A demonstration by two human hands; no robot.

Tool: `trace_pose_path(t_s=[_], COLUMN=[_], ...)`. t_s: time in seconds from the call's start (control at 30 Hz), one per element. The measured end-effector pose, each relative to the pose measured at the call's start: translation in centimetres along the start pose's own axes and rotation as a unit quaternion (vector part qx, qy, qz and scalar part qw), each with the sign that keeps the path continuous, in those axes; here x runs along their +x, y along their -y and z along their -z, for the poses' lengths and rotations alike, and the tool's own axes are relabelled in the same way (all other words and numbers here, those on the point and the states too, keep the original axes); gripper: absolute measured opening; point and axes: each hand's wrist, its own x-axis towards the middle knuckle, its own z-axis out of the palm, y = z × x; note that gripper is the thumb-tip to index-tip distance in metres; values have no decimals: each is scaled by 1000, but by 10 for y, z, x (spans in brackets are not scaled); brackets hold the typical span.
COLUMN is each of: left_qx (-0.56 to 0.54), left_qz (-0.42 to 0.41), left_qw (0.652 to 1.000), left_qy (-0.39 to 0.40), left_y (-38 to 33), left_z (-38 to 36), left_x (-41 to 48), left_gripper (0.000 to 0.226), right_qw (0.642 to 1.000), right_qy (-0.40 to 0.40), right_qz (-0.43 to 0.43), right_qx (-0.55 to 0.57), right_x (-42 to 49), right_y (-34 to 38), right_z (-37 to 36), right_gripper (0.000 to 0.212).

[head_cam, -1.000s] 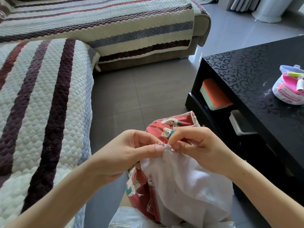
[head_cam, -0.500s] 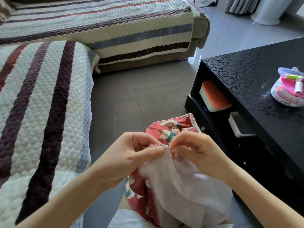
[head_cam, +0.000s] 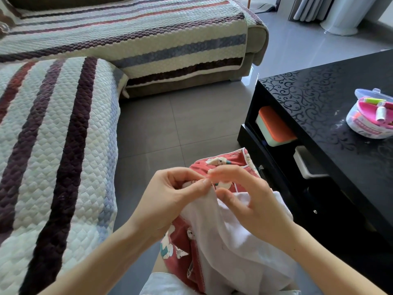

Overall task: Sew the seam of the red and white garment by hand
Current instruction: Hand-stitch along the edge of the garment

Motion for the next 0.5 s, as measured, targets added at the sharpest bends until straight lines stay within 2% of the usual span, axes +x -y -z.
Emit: trace_pose_path(t_s=[0.1,0.2,0.33,0.4,0.5], left_qx=[-27,-52,-34,-32,-24], left_qz=[5,5,6,10,13], left_qw=[1000,999,999,999,999], left_qy=[-3,7,-5,-17,-22], left_y=[-1,-3,-3,-2,-4], left_z=[-5,-10,-14,-14,-17], left_x=[2,2,3,3,3], left_gripper=[9,8,9,14,17], right_qw=[993,982,964,965,978], right_qy=[-47,-115,-131,-128,-119], right_qz=[89,127,194,201,168], right_qx=[-65,-85,-131,-108,-31], right_x=[1,6,8,7,3], right_y=[1,3,9,10,8], right_z=[0,-1,-4,-4,-4], right_gripper=[19,20,19,15,10])
